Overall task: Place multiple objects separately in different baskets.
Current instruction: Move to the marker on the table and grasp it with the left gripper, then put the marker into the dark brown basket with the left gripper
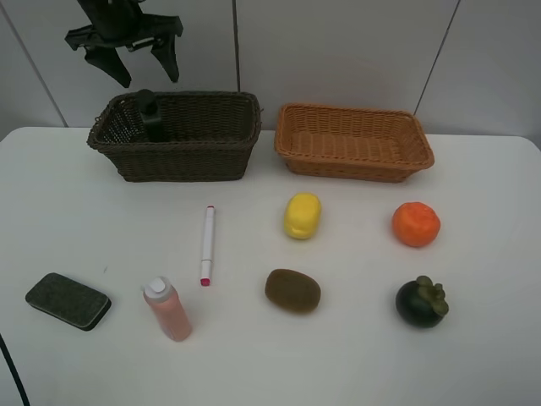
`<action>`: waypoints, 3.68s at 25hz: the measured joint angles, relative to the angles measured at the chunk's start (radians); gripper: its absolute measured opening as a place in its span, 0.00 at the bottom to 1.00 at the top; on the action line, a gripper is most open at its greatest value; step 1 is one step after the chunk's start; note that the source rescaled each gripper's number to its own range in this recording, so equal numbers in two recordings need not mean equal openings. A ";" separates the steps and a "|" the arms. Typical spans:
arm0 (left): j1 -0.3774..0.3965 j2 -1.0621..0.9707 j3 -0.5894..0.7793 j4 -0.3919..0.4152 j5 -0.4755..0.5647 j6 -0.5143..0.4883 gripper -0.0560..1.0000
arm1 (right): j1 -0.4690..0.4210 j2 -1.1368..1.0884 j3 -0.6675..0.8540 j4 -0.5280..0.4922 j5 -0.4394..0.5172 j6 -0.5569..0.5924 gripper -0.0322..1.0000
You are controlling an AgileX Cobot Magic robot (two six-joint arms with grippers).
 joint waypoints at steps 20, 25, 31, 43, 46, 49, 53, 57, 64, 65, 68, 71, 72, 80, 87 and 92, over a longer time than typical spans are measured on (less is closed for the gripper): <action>-0.326 -0.309 0.558 0.022 0.001 -0.180 1.00 | 0.000 0.000 0.000 0.000 0.000 0.000 0.99; -0.359 -0.184 0.560 0.013 0.001 -0.219 1.00 | 0.000 0.000 0.000 0.000 0.000 0.000 0.99; -0.359 -0.058 0.563 0.011 0.002 -0.223 1.00 | 0.000 0.000 0.000 0.000 0.000 0.000 0.99; -0.359 0.030 0.604 0.057 -0.146 -0.215 1.00 | 0.000 0.000 0.000 0.000 0.000 0.000 0.99; -0.359 0.034 0.646 0.057 -0.227 -0.215 1.00 | 0.000 0.000 0.000 0.000 0.000 0.000 0.99; -0.359 0.034 0.672 0.059 -0.308 -0.214 1.00 | 0.000 0.000 0.000 0.000 0.000 0.000 0.99; -0.359 0.034 0.683 0.059 -0.364 -0.204 1.00 | 0.000 0.000 0.000 0.000 0.000 0.000 0.99; -0.359 0.034 0.684 0.059 -0.379 -0.203 1.00 | 0.000 0.000 0.000 0.000 0.000 0.000 0.99; -0.359 0.034 0.684 0.059 -0.406 -0.204 0.63 | 0.000 0.000 0.000 0.000 0.000 0.000 0.99; -0.359 0.034 0.684 0.059 -0.406 -0.204 0.50 | 0.000 0.000 0.000 0.000 0.000 0.000 0.99; -0.359 0.034 0.684 0.059 -0.403 -0.203 0.10 | 0.000 0.000 0.000 0.000 0.000 0.000 0.99; -0.359 0.034 0.684 0.059 -0.402 -0.204 0.06 | 0.000 0.000 0.000 0.000 0.000 0.000 0.99; -0.359 0.033 0.684 0.059 -0.402 -0.204 0.06 | 0.000 0.000 0.000 0.000 0.000 0.000 0.99; -0.359 -0.135 0.683 -0.055 -0.483 -0.126 0.06 | 0.000 0.000 0.000 0.000 0.000 0.000 0.99; -0.347 -0.300 0.625 -0.157 -0.573 0.002 0.06 | 0.000 0.000 0.000 0.000 0.000 0.000 0.99; -0.260 -0.301 0.578 -0.120 -0.859 0.130 0.06 | 0.000 0.000 0.000 0.000 0.000 0.000 0.99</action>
